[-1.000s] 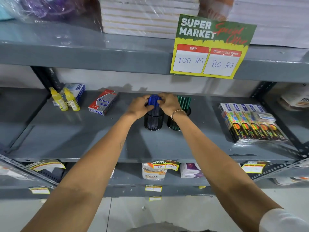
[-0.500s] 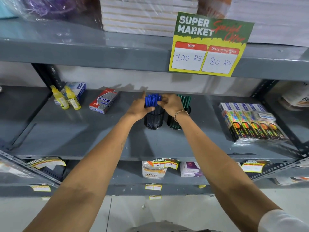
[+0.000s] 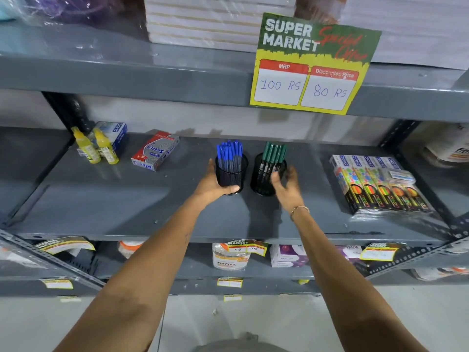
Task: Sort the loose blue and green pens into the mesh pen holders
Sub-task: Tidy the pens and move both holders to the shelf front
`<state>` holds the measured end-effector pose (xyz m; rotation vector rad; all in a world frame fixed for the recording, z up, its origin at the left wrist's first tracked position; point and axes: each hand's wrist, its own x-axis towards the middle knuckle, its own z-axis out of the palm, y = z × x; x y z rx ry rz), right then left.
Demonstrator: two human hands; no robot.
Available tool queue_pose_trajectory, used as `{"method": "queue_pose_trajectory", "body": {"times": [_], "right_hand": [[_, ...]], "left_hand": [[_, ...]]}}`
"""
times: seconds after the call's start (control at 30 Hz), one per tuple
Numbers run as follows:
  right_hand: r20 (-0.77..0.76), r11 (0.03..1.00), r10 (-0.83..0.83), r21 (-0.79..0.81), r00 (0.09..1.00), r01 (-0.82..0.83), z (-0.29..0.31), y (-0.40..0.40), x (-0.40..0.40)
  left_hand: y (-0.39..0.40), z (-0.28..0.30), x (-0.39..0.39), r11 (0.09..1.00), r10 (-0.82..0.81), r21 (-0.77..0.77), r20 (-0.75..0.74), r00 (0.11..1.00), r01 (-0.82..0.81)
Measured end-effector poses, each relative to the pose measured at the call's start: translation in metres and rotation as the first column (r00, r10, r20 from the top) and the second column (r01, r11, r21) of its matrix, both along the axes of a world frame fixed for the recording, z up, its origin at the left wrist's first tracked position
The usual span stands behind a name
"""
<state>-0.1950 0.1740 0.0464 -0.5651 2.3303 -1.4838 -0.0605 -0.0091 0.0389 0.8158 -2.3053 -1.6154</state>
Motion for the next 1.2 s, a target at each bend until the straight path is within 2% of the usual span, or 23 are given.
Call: {"method": "queue_pose_trajectory", "body": {"times": [0.1, 0.2, 0.3, 0.5, 0.7, 0.97, 1.2], "right_hand": [[-0.036, 0.994, 0.110, 0.025, 0.993, -0.109, -0.008, -0.007, 0.003], [-0.048, 0.995, 0.074, 0.074, 0.996, -0.071, -0.013, -0.010, 0.000], [-0.059, 0.997, 0.027, 0.069, 0.998, -0.023, -0.017, -0.010, -0.002], [-0.062, 0.998, 0.042, 0.048, 0.997, -0.039, -0.016, 0.002, 0.008], [-0.099, 0.998, 0.026, 0.054, 0.995, -0.020, -0.019, 0.027, 0.032], [-0.047, 0.999, 0.046, 0.000, 0.998, -0.047, -0.025, 0.062, 0.060], [-0.044, 0.999, 0.047, 0.020, 0.998, -0.046, -0.023, 0.072, 0.072]], "left_hand": [[0.009, -0.010, -0.001, 0.999, 0.052, 0.004, -0.074, 0.996, -0.052], [0.017, -0.016, -0.002, 0.989, 0.145, -0.010, -0.112, 0.983, -0.147], [0.019, -0.019, -0.003, 0.976, 0.207, -0.054, -0.087, 0.974, -0.212], [0.020, -0.012, 0.006, 0.978, 0.138, -0.163, 0.023, 0.990, -0.133], [0.042, -0.009, 0.034, 0.979, 0.107, -0.179, 0.051, 0.993, -0.096], [0.068, -0.010, 0.064, 0.982, 0.060, -0.186, 0.071, 0.996, -0.046], [0.082, -0.011, 0.080, 0.972, 0.056, -0.231, 0.059, 0.997, -0.041]]}}
